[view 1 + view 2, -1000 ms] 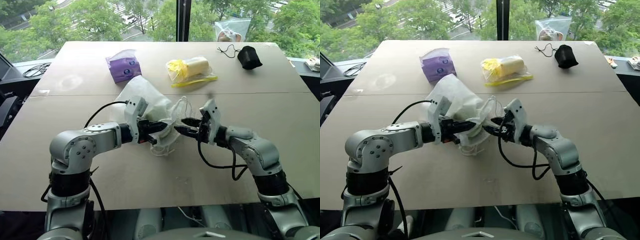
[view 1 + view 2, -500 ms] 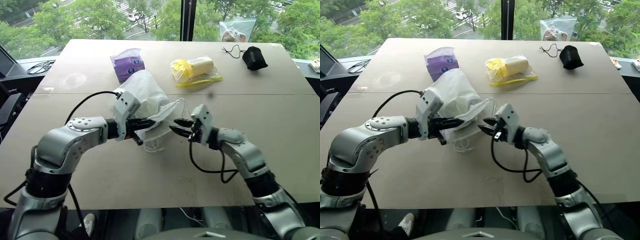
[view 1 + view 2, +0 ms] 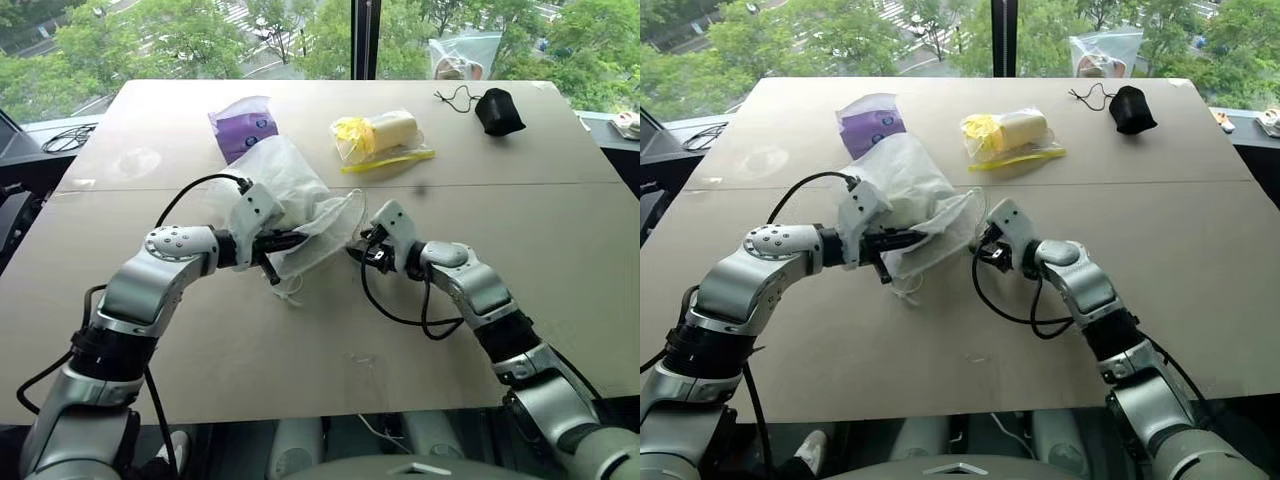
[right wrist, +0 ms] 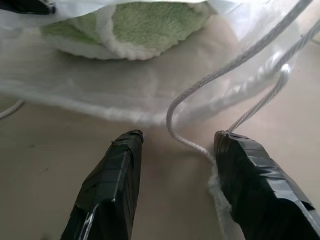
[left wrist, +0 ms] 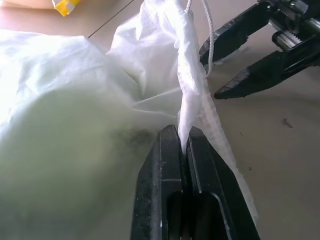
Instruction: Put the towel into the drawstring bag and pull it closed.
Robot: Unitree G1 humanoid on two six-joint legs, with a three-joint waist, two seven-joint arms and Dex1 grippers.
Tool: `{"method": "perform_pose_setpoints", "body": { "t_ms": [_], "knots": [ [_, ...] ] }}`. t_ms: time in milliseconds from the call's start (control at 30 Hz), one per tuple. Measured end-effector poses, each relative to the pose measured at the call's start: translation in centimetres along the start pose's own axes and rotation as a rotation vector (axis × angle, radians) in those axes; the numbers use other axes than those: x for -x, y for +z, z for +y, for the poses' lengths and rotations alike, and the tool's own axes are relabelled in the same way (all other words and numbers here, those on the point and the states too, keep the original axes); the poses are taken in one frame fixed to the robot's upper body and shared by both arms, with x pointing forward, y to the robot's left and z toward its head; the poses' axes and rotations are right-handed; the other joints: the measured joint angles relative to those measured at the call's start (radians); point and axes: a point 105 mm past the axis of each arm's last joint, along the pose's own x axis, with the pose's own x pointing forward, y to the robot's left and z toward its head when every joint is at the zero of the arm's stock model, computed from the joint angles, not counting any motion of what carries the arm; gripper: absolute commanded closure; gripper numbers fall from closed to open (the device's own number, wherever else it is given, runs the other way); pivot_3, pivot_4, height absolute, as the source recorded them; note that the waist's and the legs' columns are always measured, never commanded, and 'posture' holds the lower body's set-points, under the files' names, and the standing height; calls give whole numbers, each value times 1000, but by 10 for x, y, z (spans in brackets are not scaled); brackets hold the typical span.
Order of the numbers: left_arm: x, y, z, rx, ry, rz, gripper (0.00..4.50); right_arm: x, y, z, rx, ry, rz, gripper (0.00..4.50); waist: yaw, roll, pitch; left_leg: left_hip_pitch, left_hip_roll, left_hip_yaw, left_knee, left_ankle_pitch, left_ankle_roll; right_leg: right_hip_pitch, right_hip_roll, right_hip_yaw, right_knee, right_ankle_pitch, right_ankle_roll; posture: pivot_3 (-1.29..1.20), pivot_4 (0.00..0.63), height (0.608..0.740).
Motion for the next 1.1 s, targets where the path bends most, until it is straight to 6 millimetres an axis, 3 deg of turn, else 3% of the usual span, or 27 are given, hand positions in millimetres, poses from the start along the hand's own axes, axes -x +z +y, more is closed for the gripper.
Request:
{"method": "perform_pose_setpoints", "body": {
  "t_ms": [100, 200, 367, 433, 467, 567, 633, 700, 1067, 1100],
  "knots": [
    [9, 2, 5, 11, 16, -23, 4500, -2, -2, -7, 19, -15, -29, 3207, 1, -1, 0, 1, 0, 1, 0, 0, 0, 1, -2, 0, 1, -2, 3, 0, 150, 740],
    [32, 5, 10, 139, -12, -81, 3219, 2, -5, -7, 24, -5, -52, 4500, -1, -1, 0, 2, 1, 1, 1, 0, 0, 1, -2, 0, 2, -2, 4, 0, 150, 740],
    [78, 23, 29, 297, 45, -209, 833, 8, -9, -1, 31, 7, -68, 4500, -1, -1, 0, 3, 2, -1, 0, 0, 0, 1, -3, -1, 3, -2, 4, 0, 150, 740],
    [96, 13, 27, 347, 62, -187, 57, 10, -9, 4, 33, 14, -73, 4500, -7, -1, -1, 4, 2, 1, 0, 0, 0, 1, -4, 1, 3, -2, 4, 0, 150, 740],
    [104, -3, 16, 367, 47, -127, 57, 12, -11, 7, 28, 20, -74, 4500, -13, 0, -1, 4, 2, 1, -1, 0, 0, 1, -6, 2, 3, -2, 4, 0, 150, 740],
    [101, -40, -18, 437, -18, -13, 57, 23, -12, 12, -2, 33, -77, 4500, -15, 0, -1, 3, 2, 0, -1, 0, -1, 1, -8, 0, 2, -2, 2, 0, 150, 740],
    [87, -65, -42, 484, -25, 15, 57, 36, -18, 23, -50, 73, -74, 4500, -2, 1, -1, 3, 1, 0, -1, 0, 0, 1, -10, 0, 2, -2, 2, 0, 150, 740],
    [72, -78, -50, 498, 9, 27, 57, 42, -19, 29, -70, 93, -66, 4500, 8, 0, -1, 3, 1, -1, 0, 0, 0, 1, -10, -2, 2, -2, 3, 0, 150, 740],
    [8, -80, -41, 419, 301, -67, 57, 61, -10, 13, -110, -32, -90, 4500, 30, 10, -8, 18, 1, -1, 1, 0, 0, 16, -6, -2, 3, -3, 0, 0, 150, 740],
    [2, -80, -38, 404, 326, -63, 284, 62, -9, 14, -116, -30, -96, 4500, 29, 11, -8, 20, 1, -1, 1, 0, 0, 18, -7, -1, 3, -3, -1, 0, 150, 740]
  ]
}}
